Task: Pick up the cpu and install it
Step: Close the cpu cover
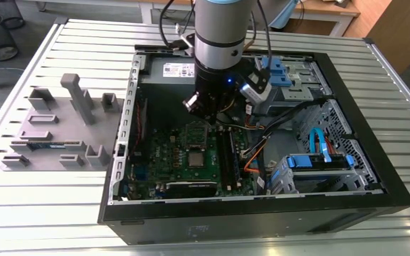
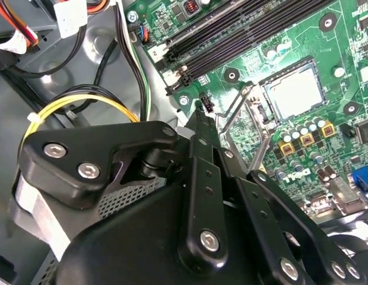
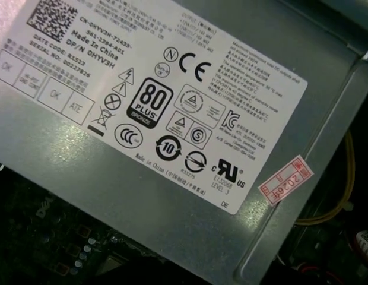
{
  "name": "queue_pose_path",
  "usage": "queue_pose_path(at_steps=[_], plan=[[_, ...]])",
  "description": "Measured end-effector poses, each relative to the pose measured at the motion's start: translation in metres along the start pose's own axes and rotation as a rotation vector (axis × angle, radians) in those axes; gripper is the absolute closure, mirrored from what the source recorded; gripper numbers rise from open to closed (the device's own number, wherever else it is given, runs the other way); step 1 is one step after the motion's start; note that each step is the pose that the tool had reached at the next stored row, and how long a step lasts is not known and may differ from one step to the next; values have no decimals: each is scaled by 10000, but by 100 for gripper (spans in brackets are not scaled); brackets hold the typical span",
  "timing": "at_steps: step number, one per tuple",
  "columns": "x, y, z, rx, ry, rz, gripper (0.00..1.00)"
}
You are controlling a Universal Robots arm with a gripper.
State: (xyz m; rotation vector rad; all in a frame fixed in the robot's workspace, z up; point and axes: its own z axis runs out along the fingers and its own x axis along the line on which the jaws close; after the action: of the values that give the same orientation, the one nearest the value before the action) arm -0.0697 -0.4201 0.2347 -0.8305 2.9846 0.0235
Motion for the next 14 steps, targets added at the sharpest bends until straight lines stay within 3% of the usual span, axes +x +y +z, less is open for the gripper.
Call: queue_pose_path(at_steps=[7,14], plan=[[3,-6,-2,-9,7,-396,89],[4,-8,-15,28,35,-434,89]])
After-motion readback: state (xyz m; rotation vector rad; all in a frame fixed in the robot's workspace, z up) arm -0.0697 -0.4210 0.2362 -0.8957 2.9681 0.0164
